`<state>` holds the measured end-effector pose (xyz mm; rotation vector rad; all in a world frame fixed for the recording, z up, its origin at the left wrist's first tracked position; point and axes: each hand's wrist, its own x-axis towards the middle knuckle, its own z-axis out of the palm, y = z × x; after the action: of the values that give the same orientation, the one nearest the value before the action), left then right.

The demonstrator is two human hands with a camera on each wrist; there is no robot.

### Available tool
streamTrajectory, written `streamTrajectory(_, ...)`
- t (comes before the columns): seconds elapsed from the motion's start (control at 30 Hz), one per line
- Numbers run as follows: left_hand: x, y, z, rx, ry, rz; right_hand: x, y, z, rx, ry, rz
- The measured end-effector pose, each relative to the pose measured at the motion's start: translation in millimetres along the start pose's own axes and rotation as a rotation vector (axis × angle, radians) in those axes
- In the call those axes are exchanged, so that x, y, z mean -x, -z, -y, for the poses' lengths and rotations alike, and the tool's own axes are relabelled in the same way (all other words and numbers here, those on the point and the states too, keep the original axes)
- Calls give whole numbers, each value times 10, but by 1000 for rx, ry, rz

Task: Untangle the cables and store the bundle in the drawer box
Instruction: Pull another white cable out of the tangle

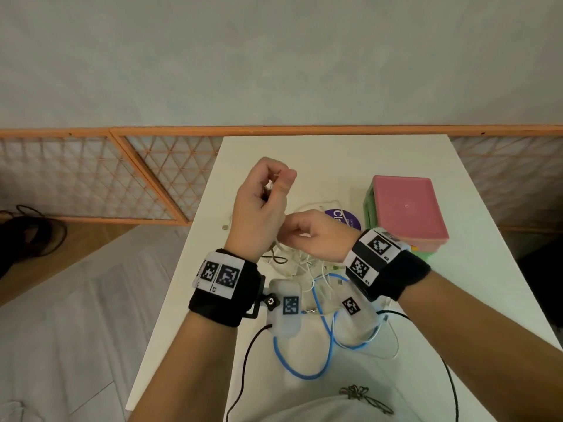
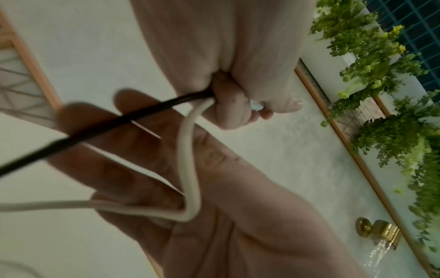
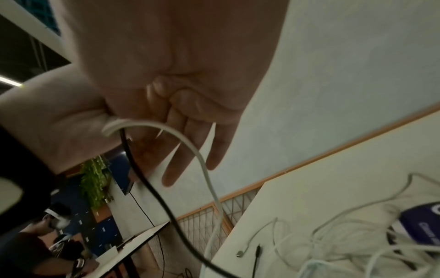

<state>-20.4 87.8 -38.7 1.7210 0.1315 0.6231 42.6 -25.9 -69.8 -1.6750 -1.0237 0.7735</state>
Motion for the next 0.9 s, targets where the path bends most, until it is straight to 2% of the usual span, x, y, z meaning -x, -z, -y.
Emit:
streamTrajectory(0.1,-79,-120,-21,34,18,9,71,71,7,-29,-3,27)
streamTrajectory(0.23,-153,-273,-82,15,-3,34,85,132,62,71,78,-35)
streamTrajectory(0.37,-118,-328,-109,-23,-86,118,98,206,-10,133,120,-120)
streamTrajectory(0.43,-110,-307,-63,-4,-106,118,143,212,-57,102,148,-107)
streamTrajectory(0.5,-120,-259,1,-5,-70,96,246,250,-151,184,121,-87)
streamTrajectory(0.6,-102,-141,97,-4,-23,107,542,433,-457,247,-33,-235)
streamTrajectory(0.7,-25,-73,220,-80,12,125,902,606,-793,333,-264,-352)
streamTrajectory(0.8,112,-110,338,-125,58,126,1218,641,-1105,487,-531,-321)
streamTrajectory(0.9,239,-182,399,-124,87,141,1422,528,-1344,613,-725,-202)
